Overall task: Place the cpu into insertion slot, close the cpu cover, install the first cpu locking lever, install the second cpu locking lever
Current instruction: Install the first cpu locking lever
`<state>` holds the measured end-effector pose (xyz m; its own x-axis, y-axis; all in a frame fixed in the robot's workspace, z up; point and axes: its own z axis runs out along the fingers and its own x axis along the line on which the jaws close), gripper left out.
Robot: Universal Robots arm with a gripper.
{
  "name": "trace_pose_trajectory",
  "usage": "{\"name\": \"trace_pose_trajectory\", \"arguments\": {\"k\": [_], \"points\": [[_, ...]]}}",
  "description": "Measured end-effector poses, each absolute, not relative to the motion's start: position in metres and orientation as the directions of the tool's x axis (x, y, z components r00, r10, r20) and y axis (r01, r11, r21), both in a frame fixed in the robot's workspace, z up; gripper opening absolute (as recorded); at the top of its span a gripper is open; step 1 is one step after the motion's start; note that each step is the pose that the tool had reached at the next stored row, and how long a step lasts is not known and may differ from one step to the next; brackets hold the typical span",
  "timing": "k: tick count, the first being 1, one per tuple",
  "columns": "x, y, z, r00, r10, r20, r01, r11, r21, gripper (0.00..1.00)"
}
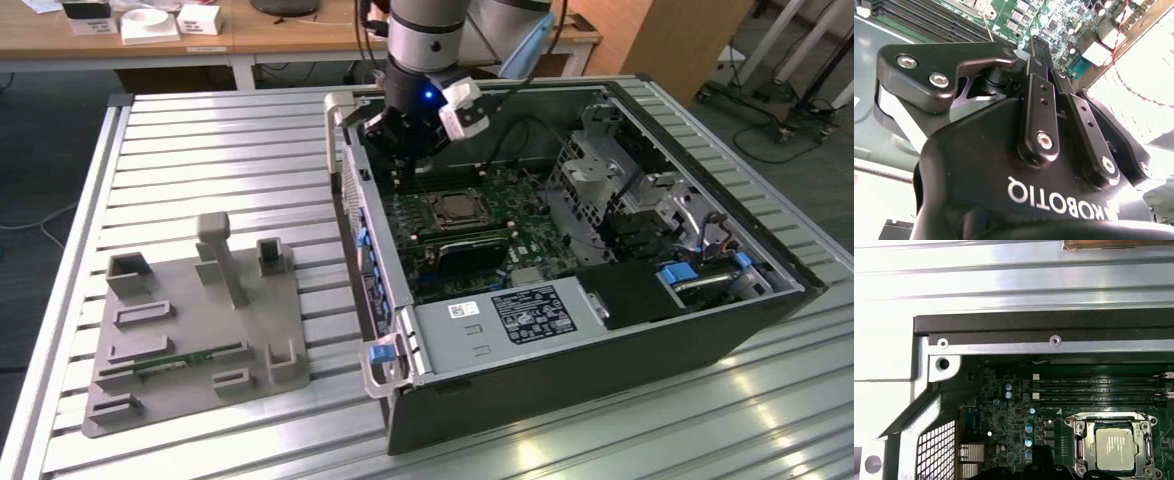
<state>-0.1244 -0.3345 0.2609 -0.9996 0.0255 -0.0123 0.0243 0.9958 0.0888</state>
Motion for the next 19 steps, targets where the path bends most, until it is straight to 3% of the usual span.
{"name": "trace_pose_trajectory", "arguments": {"k": [19], "points": [[-0.13, -0.316, 0.257, -1.0, 0.021, -0.012, 0.02, 0.996, 0.089, 0.1]]}}
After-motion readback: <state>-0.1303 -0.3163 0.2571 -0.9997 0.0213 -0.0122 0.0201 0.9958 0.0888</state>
